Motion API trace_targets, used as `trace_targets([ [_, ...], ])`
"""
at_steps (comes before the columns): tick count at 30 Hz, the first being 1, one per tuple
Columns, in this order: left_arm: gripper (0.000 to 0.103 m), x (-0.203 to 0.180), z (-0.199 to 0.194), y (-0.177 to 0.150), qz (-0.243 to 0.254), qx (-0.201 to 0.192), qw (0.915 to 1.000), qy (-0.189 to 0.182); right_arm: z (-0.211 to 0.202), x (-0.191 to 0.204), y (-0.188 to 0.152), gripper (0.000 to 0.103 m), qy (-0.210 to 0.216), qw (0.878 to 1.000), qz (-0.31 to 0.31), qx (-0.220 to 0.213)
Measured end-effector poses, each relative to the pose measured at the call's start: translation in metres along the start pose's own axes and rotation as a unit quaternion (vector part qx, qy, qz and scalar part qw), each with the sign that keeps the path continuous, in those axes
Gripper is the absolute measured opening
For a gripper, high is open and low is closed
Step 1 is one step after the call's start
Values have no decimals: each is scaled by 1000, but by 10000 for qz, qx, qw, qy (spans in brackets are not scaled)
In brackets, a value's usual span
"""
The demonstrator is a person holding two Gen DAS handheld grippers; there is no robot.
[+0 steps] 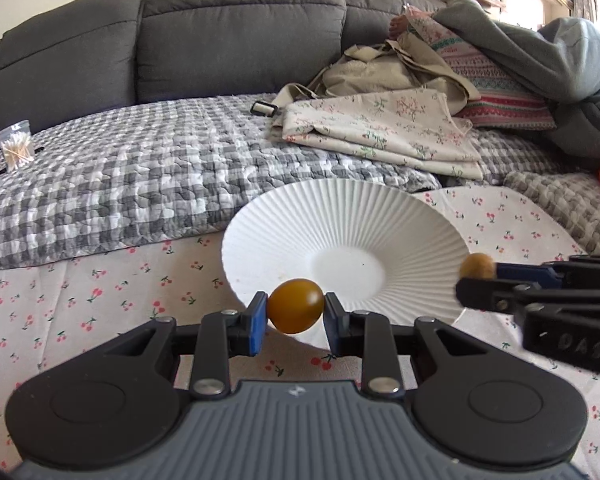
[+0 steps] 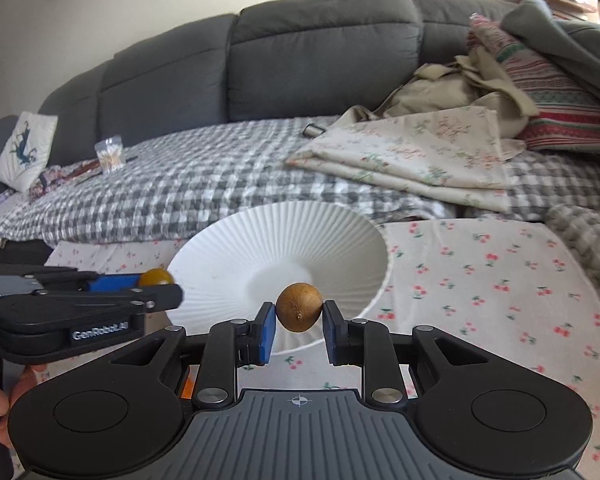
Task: Organize fruits
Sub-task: 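Carry both fruits over the white bowl and open both tools to drop them, then grasp the red tomato with left tool while right tool grasps a brown round fruit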
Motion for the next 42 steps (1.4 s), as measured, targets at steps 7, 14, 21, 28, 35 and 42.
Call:
trace_targets([
  [7,29,-2,15,6,14,44,10000,-8,22,10,3,24,-60,9998,-173,70],
  [14,54,1,10,5,-36,-18,10000,62,20,4,6,30,-12,9999,69,114],
  [21,60,17,-17,5,-316,-87,9995,39,-22,-20,17,55,90,9971,655,-384],
  [28,64,41,-53,-9,-752,-63,9971,-127,-62,-28,12,79,25,9944,829,-650],
  [35,79,51,-81,-25,-1181,83,9919,-454,-104,-12,-2,101,-89,9942,611,-884],
  [42,96,50,-107,-44,-1258,73,9908,-499,-124,-4,-22,103,-104,9948,594,-826],
])
Point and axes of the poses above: each gripper's, at about its wrist camera, not at the fingertips, and z roughly the way its jaws point, x to its left, y to its top, the point moved 5 cm from there along z, roughly the way its jaws point, and after that the axes turned 12 degrees about x, right-handed, at the moved point
